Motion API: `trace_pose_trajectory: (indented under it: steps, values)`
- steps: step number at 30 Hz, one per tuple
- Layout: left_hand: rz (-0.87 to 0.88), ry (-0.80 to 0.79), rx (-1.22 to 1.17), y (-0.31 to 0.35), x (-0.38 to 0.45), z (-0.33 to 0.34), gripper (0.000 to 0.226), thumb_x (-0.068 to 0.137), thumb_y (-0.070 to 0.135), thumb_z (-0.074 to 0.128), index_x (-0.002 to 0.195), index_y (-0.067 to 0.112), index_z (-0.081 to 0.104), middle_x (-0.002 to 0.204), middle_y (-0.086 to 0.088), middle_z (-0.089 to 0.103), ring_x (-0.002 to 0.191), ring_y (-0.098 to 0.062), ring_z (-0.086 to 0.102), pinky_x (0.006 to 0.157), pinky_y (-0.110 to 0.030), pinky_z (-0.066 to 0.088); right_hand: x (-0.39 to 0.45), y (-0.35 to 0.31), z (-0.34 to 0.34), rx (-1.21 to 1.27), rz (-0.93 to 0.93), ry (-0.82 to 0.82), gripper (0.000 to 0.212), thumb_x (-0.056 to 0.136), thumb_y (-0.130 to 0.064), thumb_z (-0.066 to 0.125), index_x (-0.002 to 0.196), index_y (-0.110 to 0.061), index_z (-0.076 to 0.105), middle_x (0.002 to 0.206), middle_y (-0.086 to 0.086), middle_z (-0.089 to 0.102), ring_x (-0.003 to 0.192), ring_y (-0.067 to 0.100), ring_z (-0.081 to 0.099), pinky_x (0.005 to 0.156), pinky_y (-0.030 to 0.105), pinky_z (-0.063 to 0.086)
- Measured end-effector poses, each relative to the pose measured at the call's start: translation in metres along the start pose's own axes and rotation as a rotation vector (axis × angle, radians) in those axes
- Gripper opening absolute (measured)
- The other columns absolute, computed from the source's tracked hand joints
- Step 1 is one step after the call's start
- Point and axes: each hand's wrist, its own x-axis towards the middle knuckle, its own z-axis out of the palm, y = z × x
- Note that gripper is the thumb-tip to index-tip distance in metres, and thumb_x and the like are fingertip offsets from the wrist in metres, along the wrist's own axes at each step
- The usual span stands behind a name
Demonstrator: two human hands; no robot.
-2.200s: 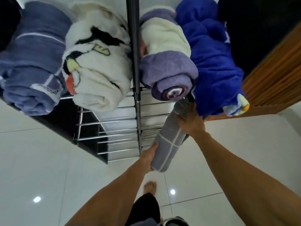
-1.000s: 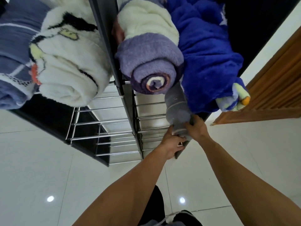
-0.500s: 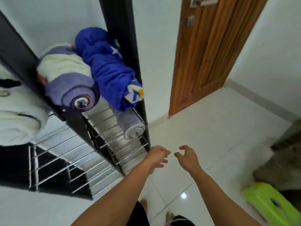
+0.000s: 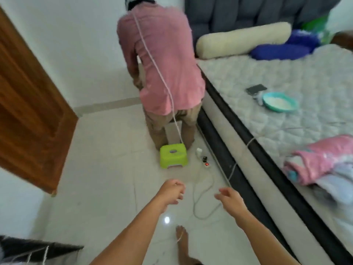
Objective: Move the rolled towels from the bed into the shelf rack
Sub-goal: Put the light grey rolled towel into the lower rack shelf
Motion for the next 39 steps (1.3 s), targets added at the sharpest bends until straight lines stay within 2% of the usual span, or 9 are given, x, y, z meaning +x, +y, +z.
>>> trace_pose_trajectory:
  steps: [2, 5, 10, 14, 19, 25, 28, 32, 39]
  values:
    - [0.020, -0.134, 0.077, 0.015, 0.003, 0.058, 0.016, 0.093, 0.019, 0.053, 0.077, 0.020, 0.050, 0.072, 0.002, 0.053, 0.058, -0.010, 0.051, 0.050, -0.019, 0.035, -0.015, 0.033, -0.058, 0.083, 0.072, 0.119, 0.032, 0.083, -0.018, 0.066, 0.114, -0.009, 0.060, 0.097, 0.003, 0.062, 0.078, 0.017, 0.056, 0.066, 0.027, 0.044]
    - [0.083, -0.296, 0.217, 0.042, 0.006, 0.145, 0.017, 0.093, 0.022, 0.054, 0.076, 0.021, 0.048, 0.073, 0.001, 0.053, 0.056, -0.009, 0.050, 0.050, -0.020, 0.034, -0.037, 0.074, -0.135, 0.188, 0.151, 0.306, 0.028, 0.083, -0.022, 0.066, 0.108, -0.012, 0.060, 0.086, -0.002, 0.062, 0.082, 0.020, 0.058, 0.077, 0.038, 0.050]
    - [0.153, -0.524, 0.377, 0.082, -0.002, 0.272, 0.014, 0.093, 0.024, 0.056, 0.082, 0.017, 0.050, 0.076, 0.001, 0.055, 0.060, -0.011, 0.053, 0.052, -0.022, 0.038, -0.066, 0.131, -0.222, 0.400, 0.268, 0.481, 0.032, 0.086, -0.023, 0.063, 0.115, -0.013, 0.056, 0.108, 0.006, 0.062, 0.099, 0.023, 0.058, 0.089, 0.040, 0.049]
    - [0.113, -0.622, 0.415, 0.107, 0.006, 0.351, 0.015, 0.093, 0.026, 0.057, 0.098, 0.014, 0.048, 0.083, 0.000, 0.053, 0.066, -0.012, 0.054, 0.059, -0.023, 0.044, -0.060, 0.168, -0.274, 0.530, 0.336, 0.568, 0.029, 0.087, -0.019, 0.062, 0.114, -0.011, 0.055, 0.097, 0.003, 0.062, 0.097, 0.023, 0.058, 0.092, 0.042, 0.048]
    - [-0.028, -0.587, 0.297, 0.141, 0.049, 0.435, 0.025, 0.093, 0.027, 0.057, 0.111, 0.010, 0.050, 0.107, -0.009, 0.053, 0.090, -0.020, 0.056, 0.072, -0.032, 0.048, 0.002, 0.203, -0.345, 0.638, 0.369, 0.582, 0.032, 0.089, -0.017, 0.060, 0.118, -0.009, 0.050, 0.108, 0.010, 0.058, 0.099, 0.023, 0.055, 0.080, 0.036, 0.045]
    - [-0.396, -0.448, 0.105, 0.170, 0.117, 0.513, 0.066, 0.091, 0.039, 0.058, 0.145, 0.013, 0.033, 0.149, -0.016, 0.039, 0.133, -0.036, 0.043, 0.102, -0.053, 0.040, 0.116, 0.218, -0.442, 0.648, 0.433, 0.484, 0.040, 0.085, -0.028, 0.064, 0.119, -0.011, 0.051, 0.114, 0.011, 0.057, 0.103, 0.023, 0.056, 0.087, 0.039, 0.049]
    - [-0.537, -0.370, -0.007, 0.185, 0.142, 0.545, 0.070, 0.087, 0.047, 0.061, 0.142, 0.010, 0.038, 0.143, -0.015, 0.047, 0.129, -0.037, 0.047, 0.099, -0.053, 0.043, 0.169, 0.220, -0.489, 0.634, 0.453, 0.428, 0.051, 0.081, -0.036, 0.068, 0.122, -0.013, 0.048, 0.122, 0.011, 0.056, 0.101, 0.023, 0.055, 0.091, 0.043, 0.051]
    - [-0.587, -0.345, 0.005, 0.196, 0.164, 0.562, 0.063, 0.085, 0.047, 0.062, 0.132, 0.005, 0.052, 0.116, -0.012, 0.063, 0.092, -0.028, 0.063, 0.081, -0.040, 0.054, 0.229, 0.214, -0.533, 0.632, 0.470, 0.356, 0.078, 0.077, -0.046, 0.071, 0.138, -0.013, 0.037, 0.133, 0.010, 0.047, 0.116, 0.028, 0.049, 0.093, 0.044, 0.045]
    - [-0.789, -0.335, 0.043, 0.190, 0.192, 0.564, 0.086, 0.061, 0.055, 0.077, 0.130, 0.011, 0.052, 0.126, -0.017, 0.060, 0.117, -0.038, 0.056, 0.099, -0.059, 0.044, 0.291, 0.211, -0.543, 0.699, 0.590, 0.295, 0.106, 0.034, -0.055, 0.085, 0.127, -0.016, 0.052, 0.119, 0.007, 0.063, 0.101, 0.027, 0.062, 0.071, 0.035, 0.052]
